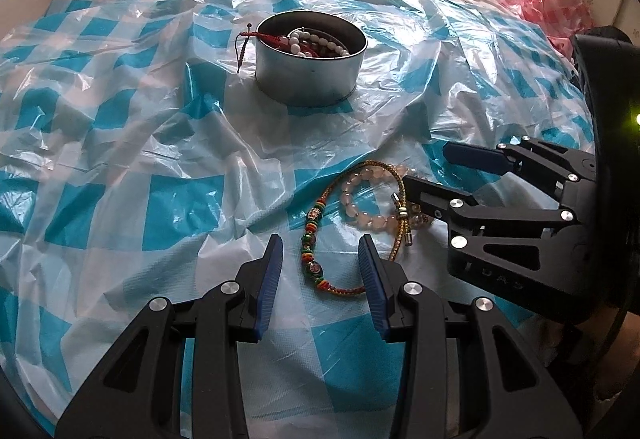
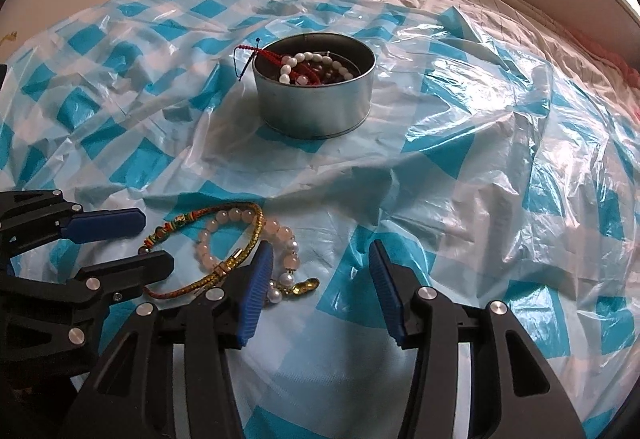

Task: Organize jewelry
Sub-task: 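Grasp the green-bead cord bracelet with the left gripper while the right grasps the pink bead bracelet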

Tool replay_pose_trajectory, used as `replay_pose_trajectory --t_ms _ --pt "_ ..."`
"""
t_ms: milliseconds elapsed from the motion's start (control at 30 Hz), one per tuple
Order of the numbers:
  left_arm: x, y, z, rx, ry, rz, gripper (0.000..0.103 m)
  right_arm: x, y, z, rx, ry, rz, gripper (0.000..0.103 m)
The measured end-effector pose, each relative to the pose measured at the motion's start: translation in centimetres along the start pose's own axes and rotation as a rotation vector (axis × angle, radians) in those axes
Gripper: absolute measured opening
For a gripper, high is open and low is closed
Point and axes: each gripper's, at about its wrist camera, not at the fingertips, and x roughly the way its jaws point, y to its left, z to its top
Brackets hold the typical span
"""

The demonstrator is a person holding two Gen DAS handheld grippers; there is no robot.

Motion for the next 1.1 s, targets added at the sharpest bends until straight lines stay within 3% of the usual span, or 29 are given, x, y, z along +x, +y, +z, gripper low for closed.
replay_pose_trajectory --t_ms 467,500,533,600,767,900,933,1000,1100 --pt "1.0 -0.7 -0.2 0.041 0.013 0.033 0.045 0.6 0.8 0.3 -0.04 0.001 -0.034 0.056" --pt "1.2 -0.8 -0.3 0.049 0.019 0.038 0.037 0.7 0.9 0.2 -0.043 0.002 -0.034 0.056" --pt "1.3 -0.8 -0.4 0.059 0.026 0.056 0.022 0.7 1.0 0.2 -0.047 0.007 -0.035 0.056" --pt "1.2 -0.3 -0.4 0.052 0.031 0.068 0.012 0.9 0.9 -0.1 -0.05 0.028 -0.049 0.056" --pt "1.1 1.1 -0.2 -0.016 0.03 0.04 0.012 0.1 -0.5 -0.6 0.008 0.032 -0.023 0.055" --pt "1.5 0.4 -0.3 0.011 0.029 0.059 0.013 0.3 0.9 -0.4 -0.04 0.02 -0.005 0.055" --pt "1.5 0.3 -0.4 0.021 0.031 0.069 0.013 0.5 1.3 -0.5 -0.06 0.023 -0.012 0.054" --pt "1.4 0.2 -0.3 0.023 0.036 0.056 0.006 0.6 1.4 -0.5 -0.061 0.032 0.009 0.04" --pt "0.9 0.7 -0.2 -0.024 0.037 -0.039 0.005 0.6 0.8 -0.6 -0.015 0.049 0.068 0.009"
